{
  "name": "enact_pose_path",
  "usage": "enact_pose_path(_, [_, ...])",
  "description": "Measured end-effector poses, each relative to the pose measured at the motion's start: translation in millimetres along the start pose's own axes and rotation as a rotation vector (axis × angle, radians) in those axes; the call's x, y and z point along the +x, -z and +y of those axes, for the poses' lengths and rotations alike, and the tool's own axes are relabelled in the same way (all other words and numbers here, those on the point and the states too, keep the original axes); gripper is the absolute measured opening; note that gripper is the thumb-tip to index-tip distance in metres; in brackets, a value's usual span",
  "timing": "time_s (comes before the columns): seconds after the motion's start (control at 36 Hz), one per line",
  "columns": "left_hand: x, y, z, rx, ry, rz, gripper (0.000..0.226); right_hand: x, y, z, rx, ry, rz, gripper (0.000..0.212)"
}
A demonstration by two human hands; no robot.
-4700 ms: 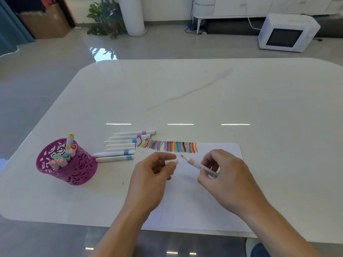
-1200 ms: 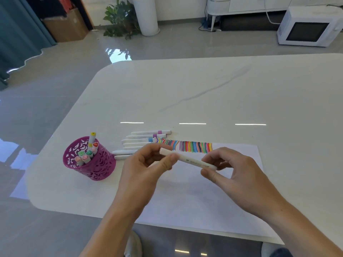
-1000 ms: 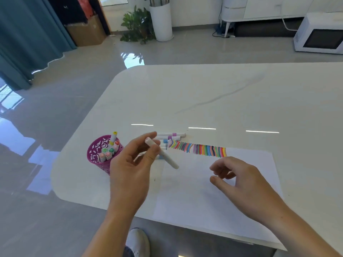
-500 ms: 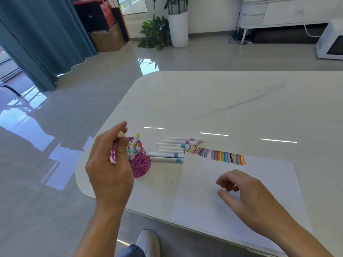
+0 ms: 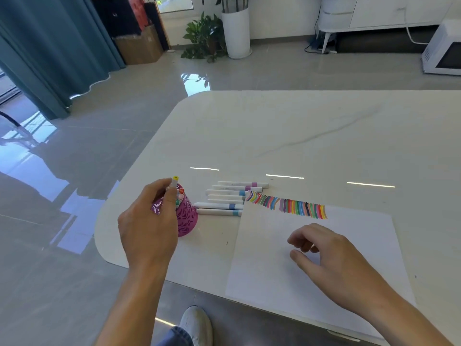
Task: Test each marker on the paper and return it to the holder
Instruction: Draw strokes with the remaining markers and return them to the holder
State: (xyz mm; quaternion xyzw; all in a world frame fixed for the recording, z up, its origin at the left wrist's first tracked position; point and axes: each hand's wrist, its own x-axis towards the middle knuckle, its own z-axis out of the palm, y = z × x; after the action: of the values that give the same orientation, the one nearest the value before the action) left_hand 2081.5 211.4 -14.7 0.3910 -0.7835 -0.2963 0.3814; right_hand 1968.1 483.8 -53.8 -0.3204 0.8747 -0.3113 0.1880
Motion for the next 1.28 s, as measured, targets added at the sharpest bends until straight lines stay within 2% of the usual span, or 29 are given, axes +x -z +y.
enact_pose_path(0.06, [0.6, -0.8, -1.5, 0.053, 0.027, -0.015, 0.01, 0.5, 0.3, 0.0, -0.002, -0.002, -0.002, 0.012])
enact_pose_path(0.14, [0.9, -1.5, -1.5, 0.095, 0.072, -0.052, 0.024, 0.0, 0.8, 0.4, -0.012, 0.0, -0.012, 0.011])
enact_pose_path(0.25, [-0.4, -2.8, 1.0, 0.095, 0.049, -0.05, 0.018, -0.4, 2.7, 1.7, -0.022, -0.01, -0.022, 0.011])
enact_pose_path(0.36, [-4.3, -3.6, 9.0, 0.086, -0.094, -0.001, 0.013, -1.2, 6.0, 3.9, -0.036, -0.041, -0.018, 0.011])
enact_pose_path(0.47, [-17.2, -8.7, 24.8, 0.068, -0.292, 0.004, 0.02, -2.9, 8.4, 9.8, -0.1, -0.093, -0.037, 0.011])
enact_pose_path(0.58, [-32.7, -26.9, 31.2, 0.049, -0.294, -0.224, 0.024, -4.5, 12.9, 17.4, -0.143, -0.136, -0.034, 0.014])
enact_pose_path(0.69, [-37.8, -49.0, 17.7, 0.173, -0.246, -0.511, 0.028, -7.2, 18.0, 23.5, -0.126, -0.159, -0.03, 0.014])
enact_pose_path(0.81, [-38.8, -65.1, 2.3, 0.288, -0.272, -0.632, 0.033, -10.8, 18.8, 26.4, -0.097, -0.138, -0.018, 0.012])
enact_pose_path(0.89, [-39.5, -72.9, -2.2, 0.321, -0.326, -0.623, 0.03, -15.0, 20.8, 28.8, -0.064, -0.119, -0.012, 0.012])
enact_pose_path(1.14, [-46.3, -91.6, 4.1, 0.341, -0.322, -0.486, 0.018, -28.2, 34.2, 44.2, -0.019, -0.147, 0.03, 0.013])
enact_pose_path(1.28, [-47.6, -94.4, 3.7, 0.368, -0.368, -0.486, 0.015, -31.6, 35.1, 48.7, -0.023, -0.15, 0.014, 0.012])
